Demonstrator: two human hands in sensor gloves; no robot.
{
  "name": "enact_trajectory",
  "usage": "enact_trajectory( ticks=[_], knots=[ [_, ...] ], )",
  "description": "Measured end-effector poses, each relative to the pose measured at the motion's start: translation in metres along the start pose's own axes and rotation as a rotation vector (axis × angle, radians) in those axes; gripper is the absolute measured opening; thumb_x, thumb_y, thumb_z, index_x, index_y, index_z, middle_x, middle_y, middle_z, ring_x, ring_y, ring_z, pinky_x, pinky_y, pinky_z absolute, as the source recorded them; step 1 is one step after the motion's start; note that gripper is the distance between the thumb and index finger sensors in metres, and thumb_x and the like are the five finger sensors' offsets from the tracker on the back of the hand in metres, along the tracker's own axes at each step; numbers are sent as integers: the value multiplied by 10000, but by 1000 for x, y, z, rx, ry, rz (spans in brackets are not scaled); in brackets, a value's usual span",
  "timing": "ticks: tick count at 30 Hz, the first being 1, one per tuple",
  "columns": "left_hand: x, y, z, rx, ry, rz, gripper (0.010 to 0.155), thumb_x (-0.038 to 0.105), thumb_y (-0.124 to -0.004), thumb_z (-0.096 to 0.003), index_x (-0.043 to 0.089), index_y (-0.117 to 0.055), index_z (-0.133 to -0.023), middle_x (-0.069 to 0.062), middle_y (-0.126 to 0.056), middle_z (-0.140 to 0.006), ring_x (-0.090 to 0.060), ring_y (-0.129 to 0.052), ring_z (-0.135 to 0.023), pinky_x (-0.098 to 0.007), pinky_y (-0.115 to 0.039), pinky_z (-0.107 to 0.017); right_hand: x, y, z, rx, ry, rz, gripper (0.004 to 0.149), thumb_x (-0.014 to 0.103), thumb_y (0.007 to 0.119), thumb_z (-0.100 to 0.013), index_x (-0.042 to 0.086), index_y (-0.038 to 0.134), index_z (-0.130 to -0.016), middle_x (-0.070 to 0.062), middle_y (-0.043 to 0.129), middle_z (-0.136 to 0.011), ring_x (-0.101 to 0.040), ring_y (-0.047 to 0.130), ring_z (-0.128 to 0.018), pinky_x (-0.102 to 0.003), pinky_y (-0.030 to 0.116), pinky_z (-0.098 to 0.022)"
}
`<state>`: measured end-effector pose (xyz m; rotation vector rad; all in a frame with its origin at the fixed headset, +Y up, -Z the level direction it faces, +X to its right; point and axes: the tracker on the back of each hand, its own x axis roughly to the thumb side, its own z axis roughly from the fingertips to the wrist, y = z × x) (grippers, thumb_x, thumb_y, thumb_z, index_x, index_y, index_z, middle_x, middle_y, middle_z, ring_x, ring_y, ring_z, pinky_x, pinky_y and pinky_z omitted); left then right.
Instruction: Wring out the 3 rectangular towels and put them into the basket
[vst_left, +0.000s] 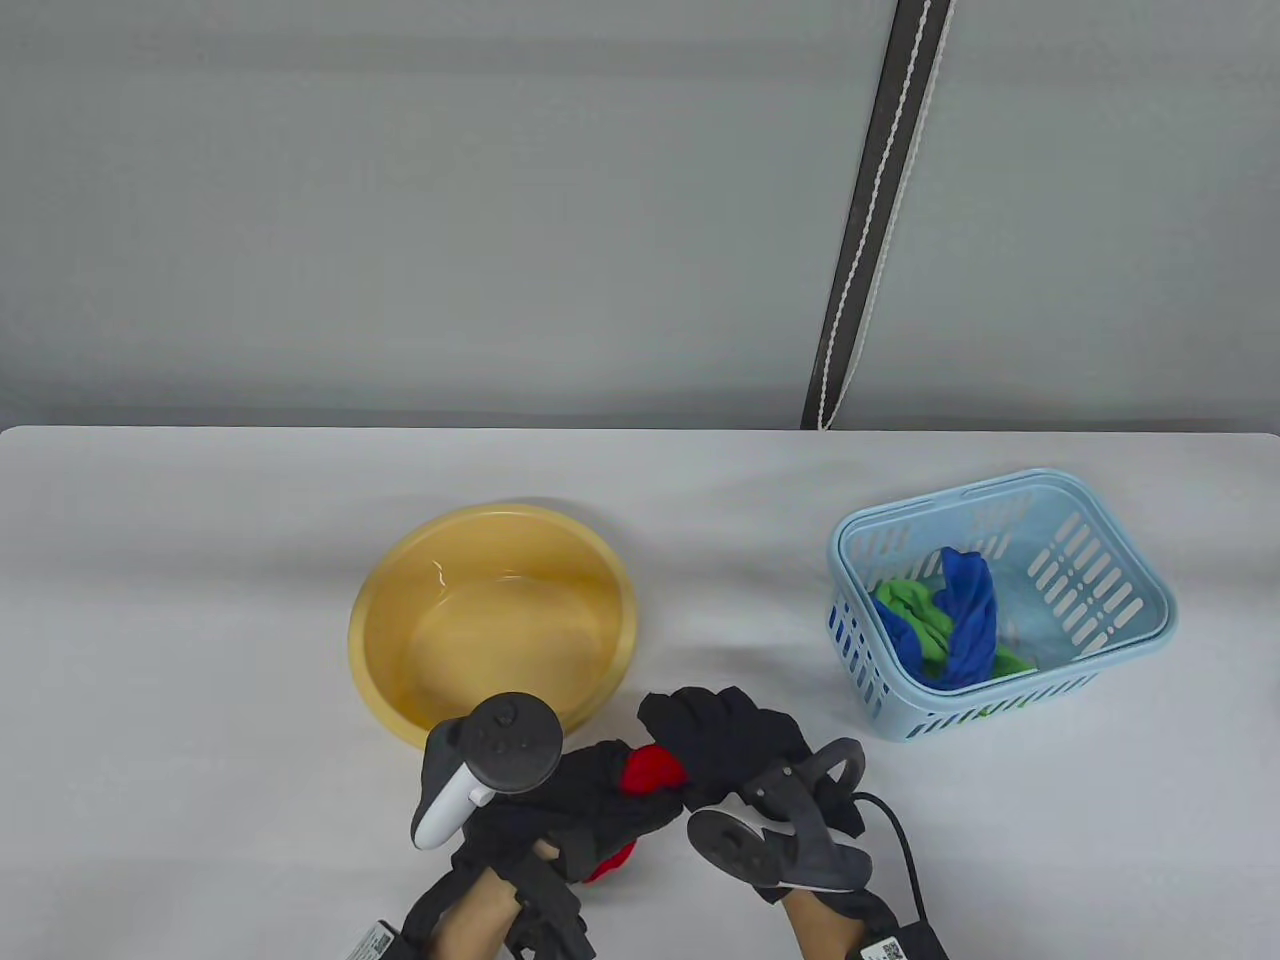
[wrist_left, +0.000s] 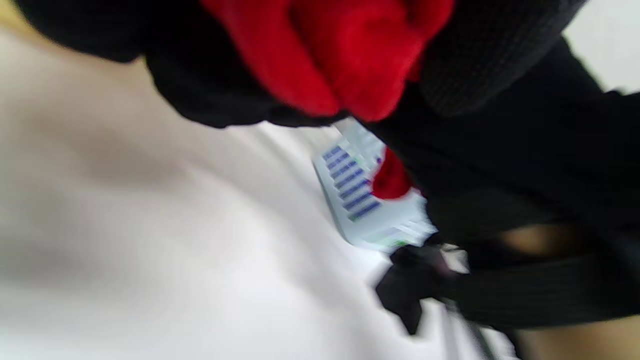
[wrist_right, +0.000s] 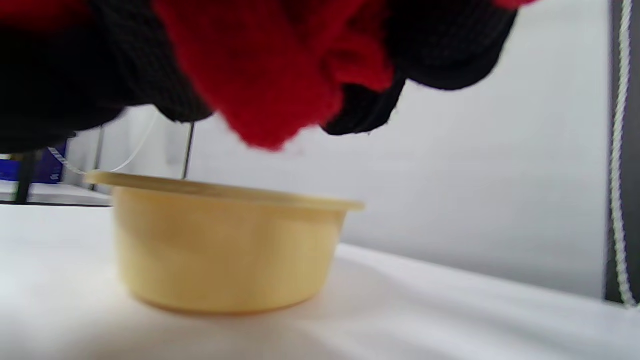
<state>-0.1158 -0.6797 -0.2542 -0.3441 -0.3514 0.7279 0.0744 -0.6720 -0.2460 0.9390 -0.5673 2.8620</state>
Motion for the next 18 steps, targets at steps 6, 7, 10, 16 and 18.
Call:
enact_trajectory(
  ticks=[6,7,10,16,18],
  knots=[
    [12,10,11,230,-33,-319,740,689,-866,-472,175,-742,-991,-92,-969,-843,-327,-1017,-595,-498,-877,-435,-4,-12,5,73,3,-83,791,478,944,-441,226,583,-1098,-115,803,-1012,-320,950,-777,-476,845,-455],
    [13,13,13,251,-30,-351,749,689,-871,-465,181,-737,-998,-95,-960,-864,-338,-1010,-630,-513,-869,-455,-5,-14,5,86,7,-127,809,485,935,-452,216,562,-1118,-126,785,-1034,-330,939,-794,-483,841,-464],
    [15,18,17,286,-50,-434,791,690,-864,-463,195,-675,-1050,-116,-890,-974,-395,-953,-775,-571,-828,-531,-7,-19,6,97,36,-234,755,435,900,-508,201,549,-1134,-151,764,-1055,-359,926,-803,-510,828,-472],
    [20,17,40,543,-178,-566,904,645,-780,-507,281,-293,-1177,-145,-432,-1253,-493,-526,-1098,-728,-535,-718,-23,-53,-1,-17,178,-227,680,402,882,-533,228,583,-1118,-102,794,-1038,-343,937,-777,-523,812,-487],
    [18,17,44,536,-186,-620,931,660,-738,-517,292,-188,-1171,-136,-295,-1268,-496,-386,-1126,-742,-458,-733,-42,-66,-4,-40,258,-215,674,402,873,-542,233,574,-1122,-99,783,-1048,-351,924,-800,-534,802,-503]
  ],
)
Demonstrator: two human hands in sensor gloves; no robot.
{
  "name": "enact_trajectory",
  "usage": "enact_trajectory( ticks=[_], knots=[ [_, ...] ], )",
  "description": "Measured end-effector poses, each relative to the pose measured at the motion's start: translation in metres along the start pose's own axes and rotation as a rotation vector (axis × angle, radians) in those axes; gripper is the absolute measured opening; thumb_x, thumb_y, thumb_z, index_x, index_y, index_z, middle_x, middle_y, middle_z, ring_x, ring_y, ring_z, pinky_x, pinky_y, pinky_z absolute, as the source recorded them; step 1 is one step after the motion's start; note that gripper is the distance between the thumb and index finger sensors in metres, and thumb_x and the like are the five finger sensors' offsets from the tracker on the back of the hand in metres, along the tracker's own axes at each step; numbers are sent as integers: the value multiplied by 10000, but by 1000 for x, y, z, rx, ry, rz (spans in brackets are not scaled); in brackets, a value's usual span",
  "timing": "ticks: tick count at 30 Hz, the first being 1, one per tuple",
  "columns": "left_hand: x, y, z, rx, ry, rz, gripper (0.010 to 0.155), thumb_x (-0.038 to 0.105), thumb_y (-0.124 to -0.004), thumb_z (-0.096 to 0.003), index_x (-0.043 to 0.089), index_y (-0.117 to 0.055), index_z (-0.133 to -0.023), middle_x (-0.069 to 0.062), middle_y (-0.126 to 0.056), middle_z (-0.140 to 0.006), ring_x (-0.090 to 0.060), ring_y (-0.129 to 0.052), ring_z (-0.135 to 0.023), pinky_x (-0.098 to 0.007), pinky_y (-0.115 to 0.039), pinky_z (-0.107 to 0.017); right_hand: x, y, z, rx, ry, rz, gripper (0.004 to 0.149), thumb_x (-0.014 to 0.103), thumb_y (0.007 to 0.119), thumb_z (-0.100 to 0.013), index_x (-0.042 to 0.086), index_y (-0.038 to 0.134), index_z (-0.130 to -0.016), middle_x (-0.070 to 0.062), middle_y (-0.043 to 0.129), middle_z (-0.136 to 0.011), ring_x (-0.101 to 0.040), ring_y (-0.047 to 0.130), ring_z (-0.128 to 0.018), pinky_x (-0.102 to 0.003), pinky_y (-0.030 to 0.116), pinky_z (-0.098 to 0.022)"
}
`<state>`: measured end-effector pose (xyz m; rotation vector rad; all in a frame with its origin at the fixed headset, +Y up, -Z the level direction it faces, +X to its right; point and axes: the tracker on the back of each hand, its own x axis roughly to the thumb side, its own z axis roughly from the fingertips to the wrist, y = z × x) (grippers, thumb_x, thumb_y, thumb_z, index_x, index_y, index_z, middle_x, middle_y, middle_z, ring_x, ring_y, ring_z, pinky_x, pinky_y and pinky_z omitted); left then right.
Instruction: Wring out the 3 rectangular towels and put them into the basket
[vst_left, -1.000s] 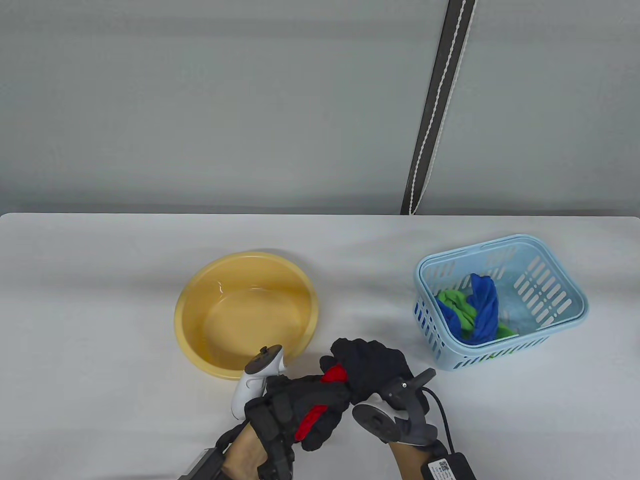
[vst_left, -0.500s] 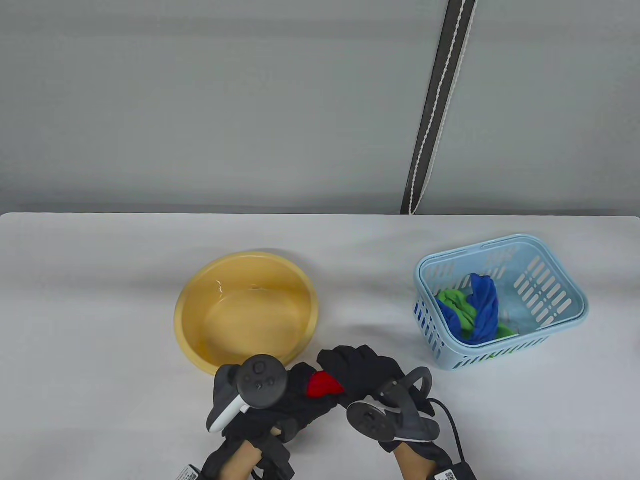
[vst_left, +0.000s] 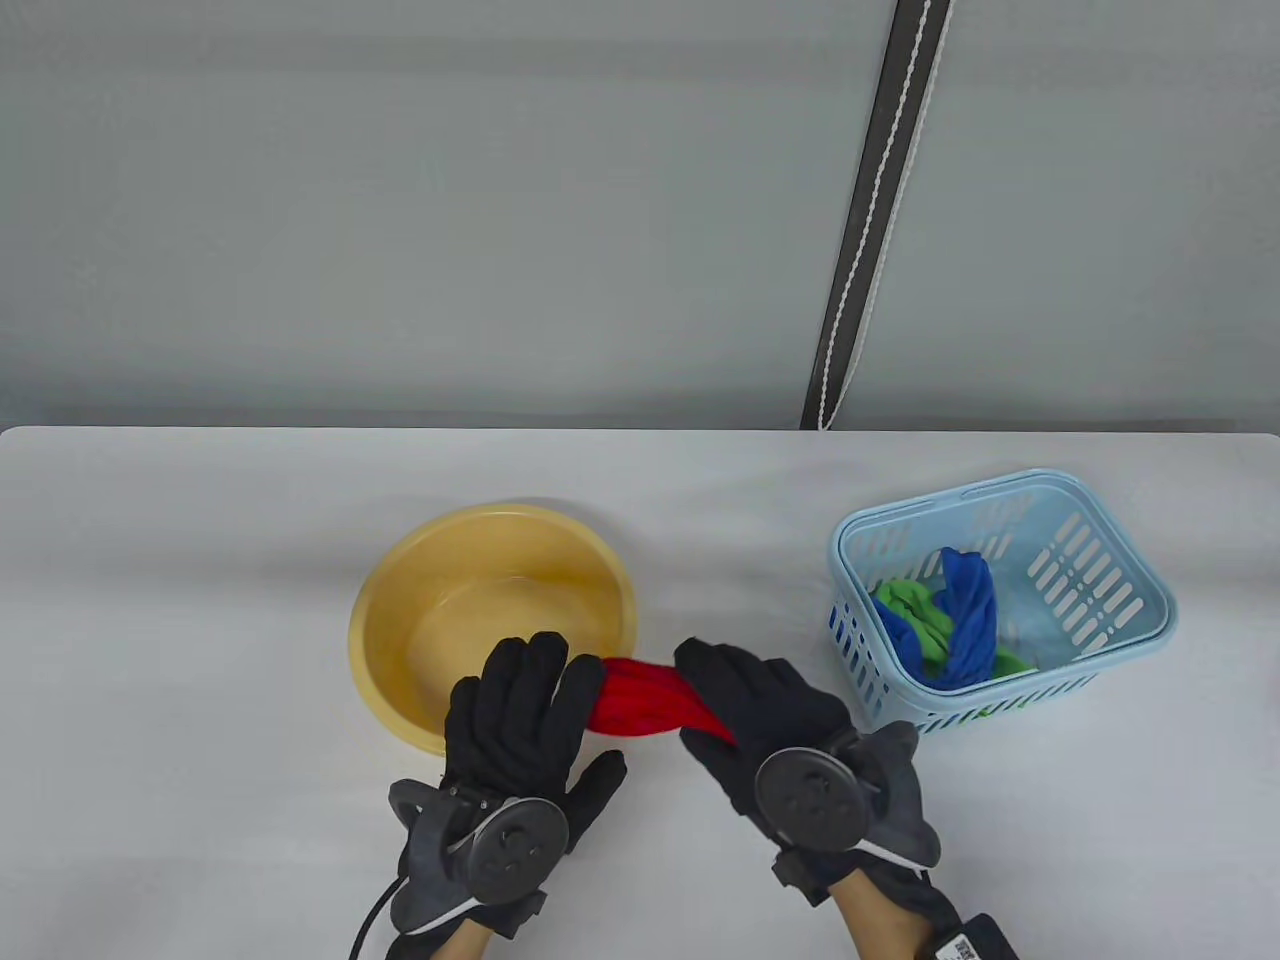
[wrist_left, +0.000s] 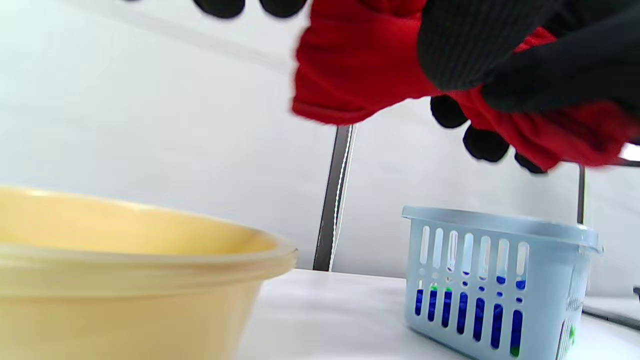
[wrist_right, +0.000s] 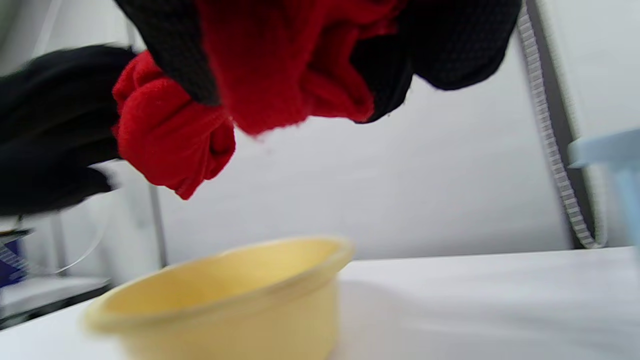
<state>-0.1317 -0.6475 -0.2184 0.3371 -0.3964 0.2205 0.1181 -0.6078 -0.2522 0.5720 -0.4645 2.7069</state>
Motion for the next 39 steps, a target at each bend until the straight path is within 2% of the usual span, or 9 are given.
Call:
enact_trajectory(
  ticks=[4,8,11,14,20,25,29,34,39],
  knots=[
    [1,-11,6,-220,-35,12,945,693,-679,-528,303,-99,-1164,-117,-121,-1259,-496,-168,-1120,-760,-305,-735,-46,-26,-14,-149,234,51,666,428,850,-557,222,571,-1125,-111,786,-1042,-387,900,-818,-541,789,-505],
    [5,-26,8,-383,-29,1,970,717,-636,-534,289,-8,-1137,-133,-11,-1217,-507,-72,-1086,-761,-235,-714,-106,-41,-29,-122,485,114,663,436,831,-570,213,556,-1130,-112,774,-1052,-418,852,-870,-570,756,-547],
    [8,-32,9,-390,-50,38,963,709,-643,-533,286,-26,-1139,-137,-22,-1220,-508,-87,-1085,-758,-242,-714,-153,-48,-35,-76,697,167,662,433,826,-575,189,561,-1130,-127,775,-1052,-449,822,-894,-600,724,-577],
    [8,-35,9,-418,-54,34,961,706,-643,-533,288,-23,-1138,-136,-25,-1221,-506,-87,-1086,-757,-241,-716,-178,-51,-35,-60,832,220,663,436,818,-578,171,564,-1131,-143,779,-1051,-469,804,-910,-621,702,-593],
    [6,-36,9,-425,-54,44,957,702,-646,-534,284,-35,-1141,-146,-45,-1226,-511,-107,-1089,-760,-253,-714,-205,-50,-31,55,1051,290,685,451,792,-591,141,539,-1147,-187,743,-1087,-510,745,-959,-659,655,-624],
    [6,-37,9,-432,-57,49,954,700,-647,-534,284,-42,-1143,-149,-53,-1228,-512,-116,-1091,-762,-258,-714,-212,-45,-24,179,1038,222,769,524,732,-603,145,417,-1194,-270,500,-1203,-574,514,-1069,-741,506,-687],
    [6,-38,9,-444,-63,49,951,698,-647,-535,281,-49,-1145,-147,-58,-1228,-513,-120,-1090,-761,-260,-714,-207,-48,-19,165,966,191,804,529,735,-598,162,353,-1203,-272,400,-1224,-580,395,-1097,-770,411,-698],
    [7,-41,8,-484,-66,69,950,698,-650,-535,281,-56,-1148,-149,-62,-1230,-513,-120,-1091,-761,-259,-713,-169,-50,-21,254,742,189,853,541,723,-601,201,218,-1198,-240,244,-1240,-573,216,-1106,-791,296,-692],
    [8,-44,8,-499,-79,70,952,698,-648,-536,279,-52,-1148,-149,-61,-1230,-516,-116,-1089,-762,-255,-713,-114,-46,-21,235,552,201,887,575,711,-595,232,151,-1190,-207,164,-1244,-553,129,-1109,-800,234,-689]
  ],
)
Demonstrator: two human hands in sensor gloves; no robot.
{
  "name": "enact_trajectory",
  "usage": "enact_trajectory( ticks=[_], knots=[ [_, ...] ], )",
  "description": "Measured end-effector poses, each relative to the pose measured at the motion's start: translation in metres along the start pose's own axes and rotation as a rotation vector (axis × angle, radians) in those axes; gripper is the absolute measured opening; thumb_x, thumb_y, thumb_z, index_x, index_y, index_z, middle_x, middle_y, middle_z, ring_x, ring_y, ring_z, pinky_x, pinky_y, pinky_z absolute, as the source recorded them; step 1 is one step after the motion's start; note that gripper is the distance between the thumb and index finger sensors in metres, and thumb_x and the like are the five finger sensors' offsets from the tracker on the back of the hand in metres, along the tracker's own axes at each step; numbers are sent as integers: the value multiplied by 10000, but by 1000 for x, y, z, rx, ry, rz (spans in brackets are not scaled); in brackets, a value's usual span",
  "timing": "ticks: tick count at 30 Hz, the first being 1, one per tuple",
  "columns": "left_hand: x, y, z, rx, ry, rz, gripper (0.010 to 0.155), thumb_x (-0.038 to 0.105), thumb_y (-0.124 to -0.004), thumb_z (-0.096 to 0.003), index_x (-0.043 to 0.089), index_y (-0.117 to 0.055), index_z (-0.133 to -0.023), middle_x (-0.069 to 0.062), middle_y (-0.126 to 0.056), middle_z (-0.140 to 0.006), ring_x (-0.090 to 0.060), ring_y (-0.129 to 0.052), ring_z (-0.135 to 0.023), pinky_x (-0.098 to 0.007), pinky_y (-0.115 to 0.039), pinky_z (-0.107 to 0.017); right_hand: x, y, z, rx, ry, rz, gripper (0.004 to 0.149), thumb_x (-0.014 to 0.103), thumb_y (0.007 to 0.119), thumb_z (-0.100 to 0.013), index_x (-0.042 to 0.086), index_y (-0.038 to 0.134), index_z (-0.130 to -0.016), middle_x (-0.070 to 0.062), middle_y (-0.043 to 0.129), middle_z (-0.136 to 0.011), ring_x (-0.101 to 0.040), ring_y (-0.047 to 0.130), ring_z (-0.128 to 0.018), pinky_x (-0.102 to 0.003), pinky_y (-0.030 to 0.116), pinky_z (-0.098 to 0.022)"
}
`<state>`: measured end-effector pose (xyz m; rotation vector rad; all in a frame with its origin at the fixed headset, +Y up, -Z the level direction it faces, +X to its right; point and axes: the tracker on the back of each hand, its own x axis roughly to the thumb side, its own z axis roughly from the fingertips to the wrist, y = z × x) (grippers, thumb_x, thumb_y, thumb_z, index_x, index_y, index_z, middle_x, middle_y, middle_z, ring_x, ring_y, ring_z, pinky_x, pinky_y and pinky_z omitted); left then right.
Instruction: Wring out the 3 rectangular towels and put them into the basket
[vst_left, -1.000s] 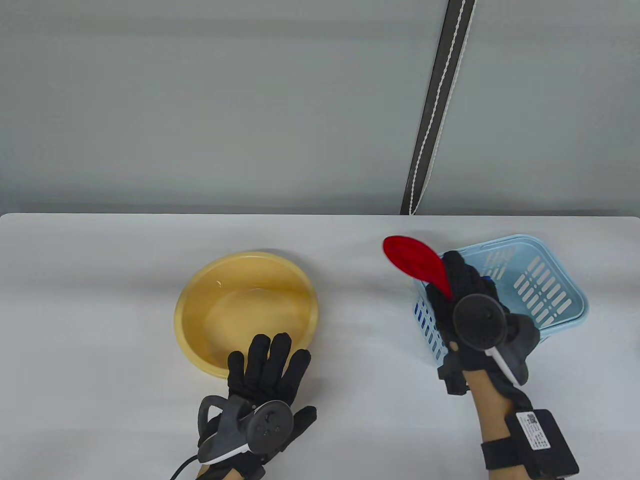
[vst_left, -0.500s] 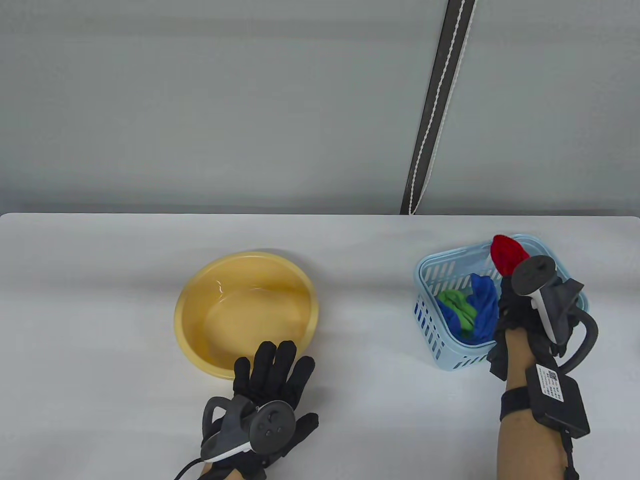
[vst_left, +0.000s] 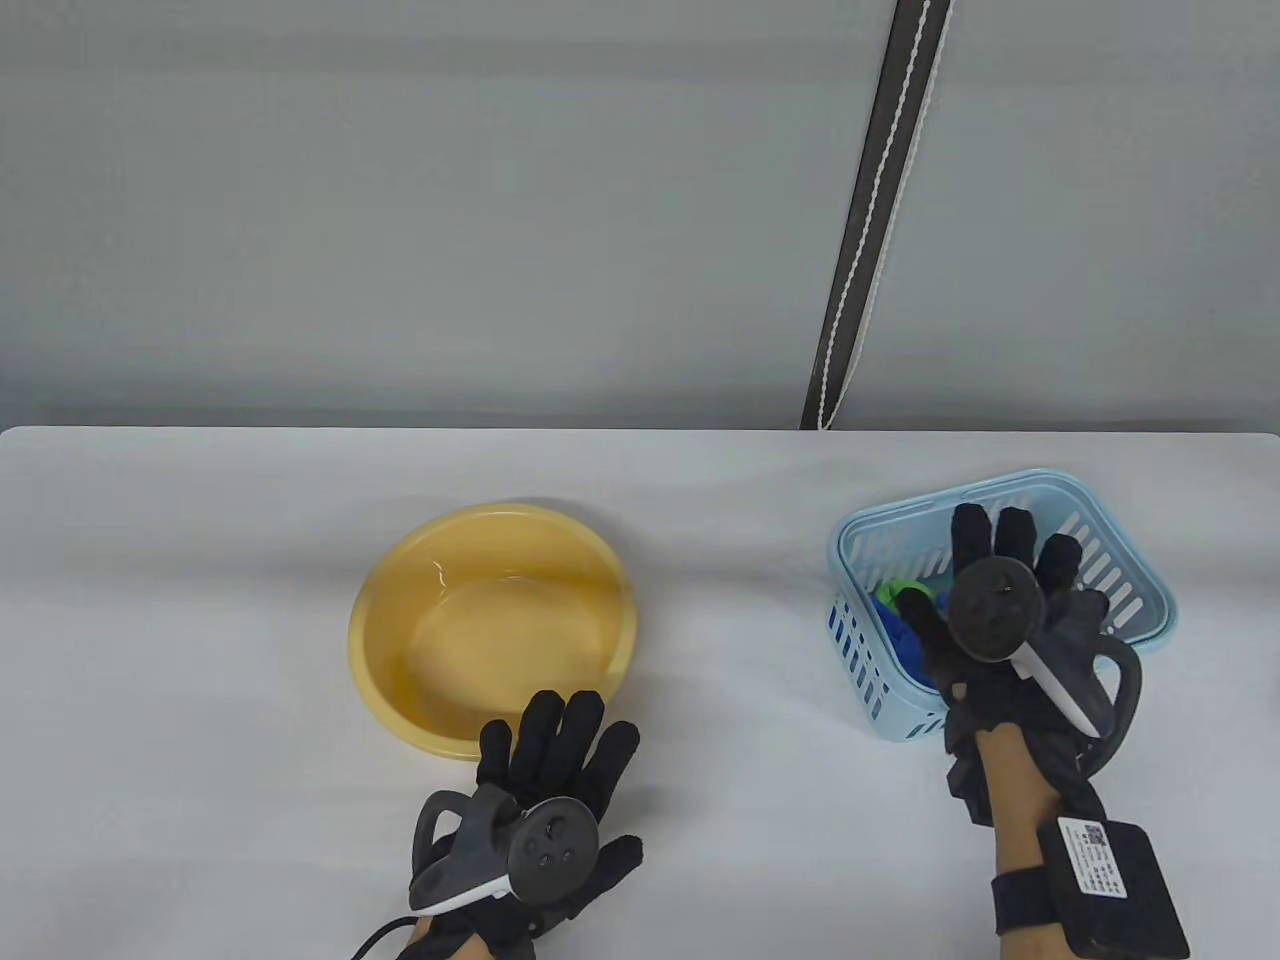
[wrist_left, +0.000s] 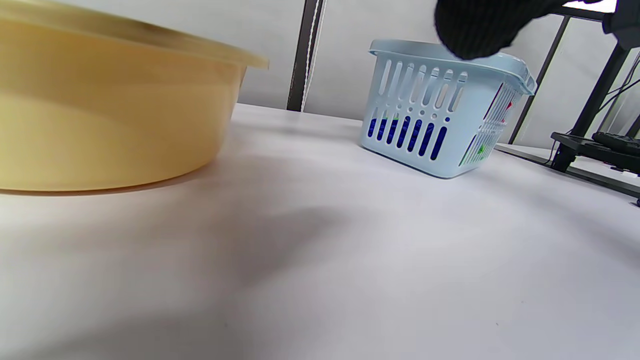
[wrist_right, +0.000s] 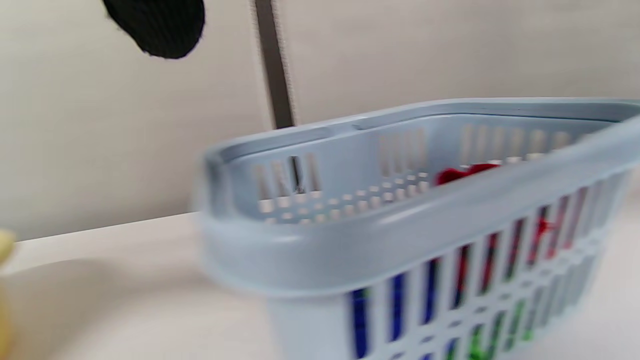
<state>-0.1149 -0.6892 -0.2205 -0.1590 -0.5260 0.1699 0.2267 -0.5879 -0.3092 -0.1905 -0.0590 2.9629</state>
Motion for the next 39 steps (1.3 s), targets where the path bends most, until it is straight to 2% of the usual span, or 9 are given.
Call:
enact_trajectory(
  ticks=[5,12,18,21,26,34,39],
  knots=[
    [1,-1,-3,-7,-14,-4,951,700,-647,-536,281,-51,-1148,-150,-60,-1230,-515,-115,-1090,-762,-253,-712,44,10,31,-20,-163,-13,918,608,699,-588,241,101,-1180,-197,103,-1237,-550,75,-1101,-808,202,-679],
    [0,0,-4,-10,-16,4,951,701,-643,-537,283,-45,-1147,-150,-49,-1229,-515,-102,-1087,-763,-244,-711,82,35,69,-93,-329,-7,950,646,692,-568,247,79,-1174,-185,80,-1233,-541,55,-1099,-808,185,-676],
    [-2,2,-3,17,-14,3,953,703,-643,-536,283,-44,-1148,-150,-40,-1225,-518,-90,-1083,-765,-232,-706,87,71,93,-92,-428,1,988,687,692,-544,256,59,-1166,-164,46,-1225,-523,9,-1093,-809,148,-665],
    [-2,2,-4,23,-11,-5,953,705,-639,-538,283,-40,-1147,-148,-35,-1222,-517,-77,-1080,-766,-224,-704,83,93,101,-52,-470,7,1021,697,712,-532,264,30,-1156,-169,12,-1214,-522,-9,-1087,-814,129,-660],
    [-2,-1,-5,24,-8,-20,958,708,-636,-537,284,-28,-1144,-143,7,-1214,-517,-58,-1075,-770,-205,-696,77,118,104,12,-515,56,1056,715,721,-515,270,-5,-1141,-173,-46,-1191,-516,-65,-1072,-814,107,-654],
    [-3,-1,-1,46,-22,42,959,710,-636,-535,284,-30,-1144,-146,10,-1212,-519,-49,-1071,-774,-192,-688,80,124,96,44,-528,6,1053,710,717,-526,276,-22,-1139,-167,-65,-1190,-507,-87,-1071,-808,98,-662],
    [-2,-3,-1,39,-14,5,959,711,-634,-535,283,-29,-1145,-148,7,-1213,-520,-54,-1072,-774,-193,-688,77,123,95,36,-527,-23,1049,699,719,-534,270,-25,-1135,-174,-48,-1195,-512,-70,-1075,-810,107,-661]
  ],
)
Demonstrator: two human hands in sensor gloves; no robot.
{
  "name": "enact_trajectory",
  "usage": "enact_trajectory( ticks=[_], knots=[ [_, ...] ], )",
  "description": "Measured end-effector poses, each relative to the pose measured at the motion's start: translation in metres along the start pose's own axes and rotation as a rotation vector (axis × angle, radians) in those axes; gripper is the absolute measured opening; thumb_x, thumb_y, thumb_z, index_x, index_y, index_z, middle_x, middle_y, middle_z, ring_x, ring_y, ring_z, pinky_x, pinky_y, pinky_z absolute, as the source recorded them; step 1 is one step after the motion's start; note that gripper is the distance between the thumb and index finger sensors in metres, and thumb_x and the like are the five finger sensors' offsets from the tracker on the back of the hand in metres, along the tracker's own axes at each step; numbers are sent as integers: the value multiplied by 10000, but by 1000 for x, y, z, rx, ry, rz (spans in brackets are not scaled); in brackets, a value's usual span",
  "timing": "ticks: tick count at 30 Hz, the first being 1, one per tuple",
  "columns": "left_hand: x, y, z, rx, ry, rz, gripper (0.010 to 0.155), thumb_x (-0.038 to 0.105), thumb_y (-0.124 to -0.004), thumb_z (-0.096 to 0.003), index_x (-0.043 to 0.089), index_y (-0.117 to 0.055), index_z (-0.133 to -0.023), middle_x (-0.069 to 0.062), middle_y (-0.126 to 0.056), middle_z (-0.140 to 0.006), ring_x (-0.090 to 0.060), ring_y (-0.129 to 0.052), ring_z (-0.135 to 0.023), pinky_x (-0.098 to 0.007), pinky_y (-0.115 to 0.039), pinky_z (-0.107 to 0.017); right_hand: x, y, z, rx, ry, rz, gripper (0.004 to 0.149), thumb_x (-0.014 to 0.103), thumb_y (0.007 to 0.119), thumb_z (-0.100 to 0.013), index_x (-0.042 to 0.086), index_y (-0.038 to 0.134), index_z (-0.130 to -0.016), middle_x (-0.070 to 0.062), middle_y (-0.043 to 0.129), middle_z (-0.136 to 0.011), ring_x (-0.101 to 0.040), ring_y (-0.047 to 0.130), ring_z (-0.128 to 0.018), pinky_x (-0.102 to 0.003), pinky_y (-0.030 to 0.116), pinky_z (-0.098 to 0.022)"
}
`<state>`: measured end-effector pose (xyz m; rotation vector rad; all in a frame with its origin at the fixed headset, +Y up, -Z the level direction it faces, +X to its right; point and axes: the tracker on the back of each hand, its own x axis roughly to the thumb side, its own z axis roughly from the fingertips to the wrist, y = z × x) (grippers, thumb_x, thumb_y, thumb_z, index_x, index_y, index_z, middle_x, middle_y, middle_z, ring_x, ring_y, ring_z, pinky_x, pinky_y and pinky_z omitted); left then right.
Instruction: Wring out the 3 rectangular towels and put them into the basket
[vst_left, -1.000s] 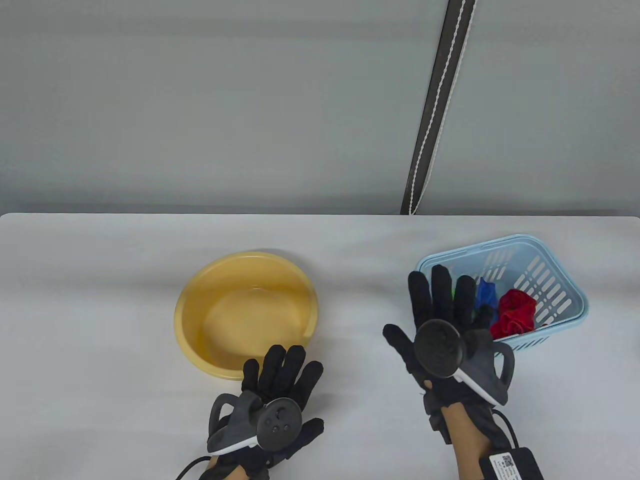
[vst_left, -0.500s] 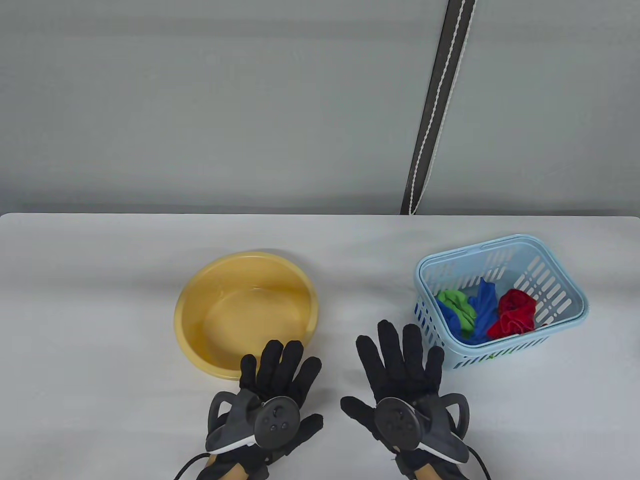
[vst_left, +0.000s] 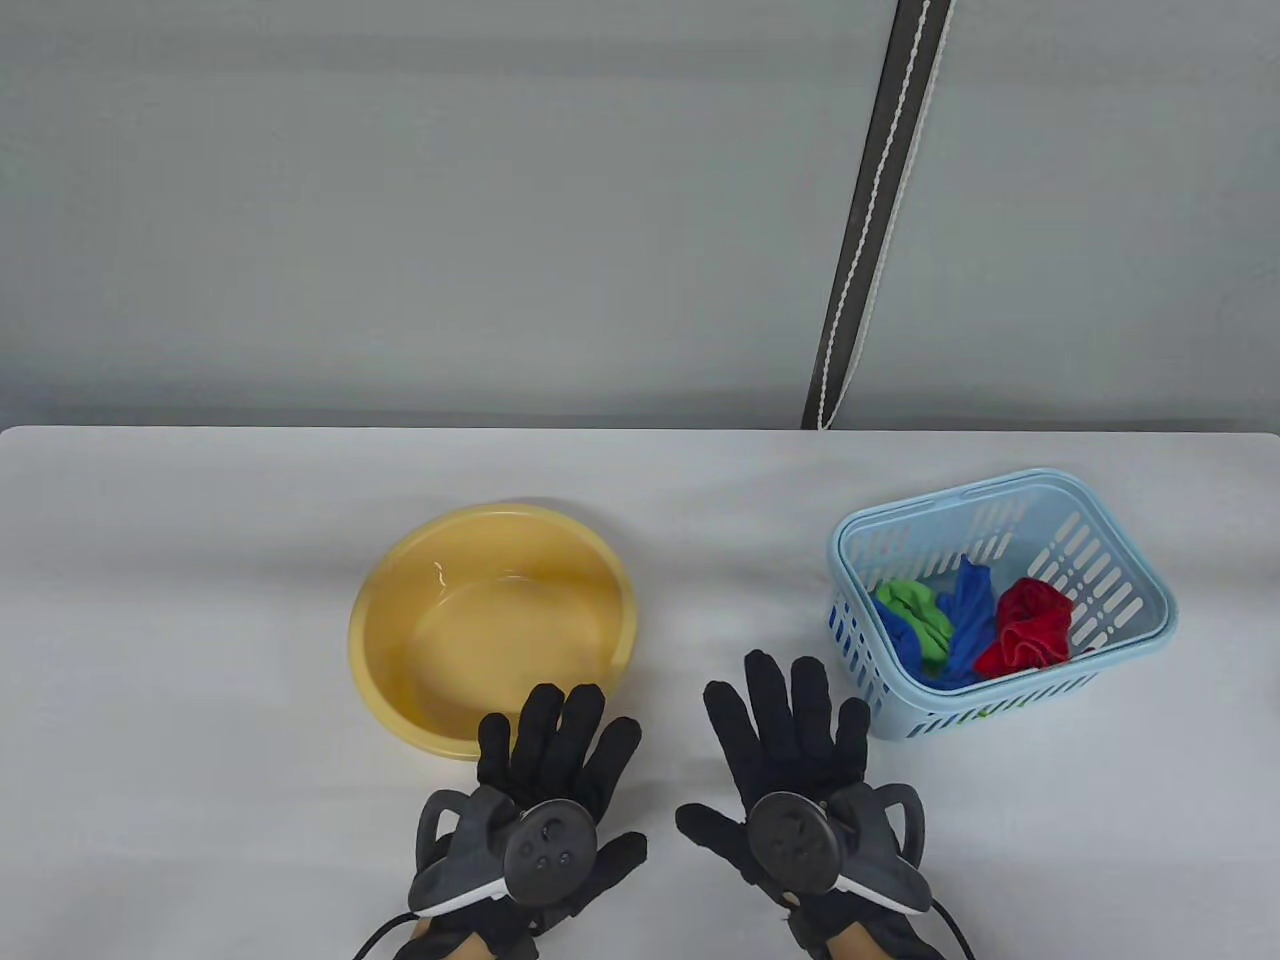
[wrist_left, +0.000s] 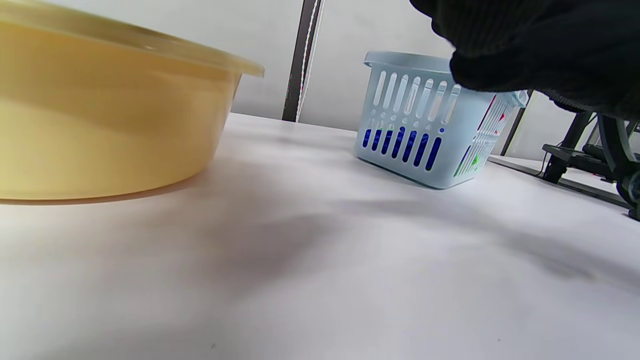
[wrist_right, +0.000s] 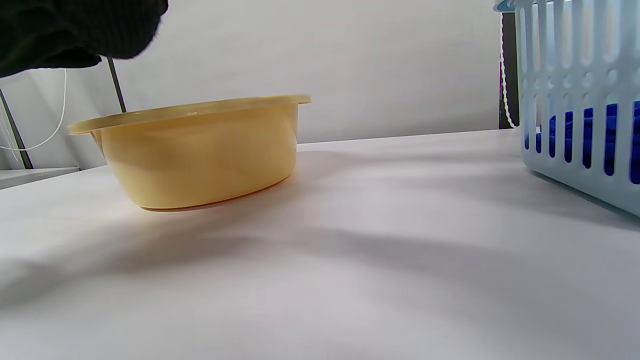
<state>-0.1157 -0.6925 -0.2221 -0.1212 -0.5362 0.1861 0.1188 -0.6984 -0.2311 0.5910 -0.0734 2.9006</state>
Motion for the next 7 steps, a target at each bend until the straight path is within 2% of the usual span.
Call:
enact_trajectory(
  ticks=[7],
  knots=[
    [0,0,0,-6,11,0,957,709,-635,-536,282,-32,-1146,-150,1,-1215,-520,-60,-1075,-775,-194,-687,1,0,2,-2,-11,18,1044,683,727,-538,265,-20,-1136,-182,-34,-1197,-517,-57,-1076,-812,114,-659]
  ],
)
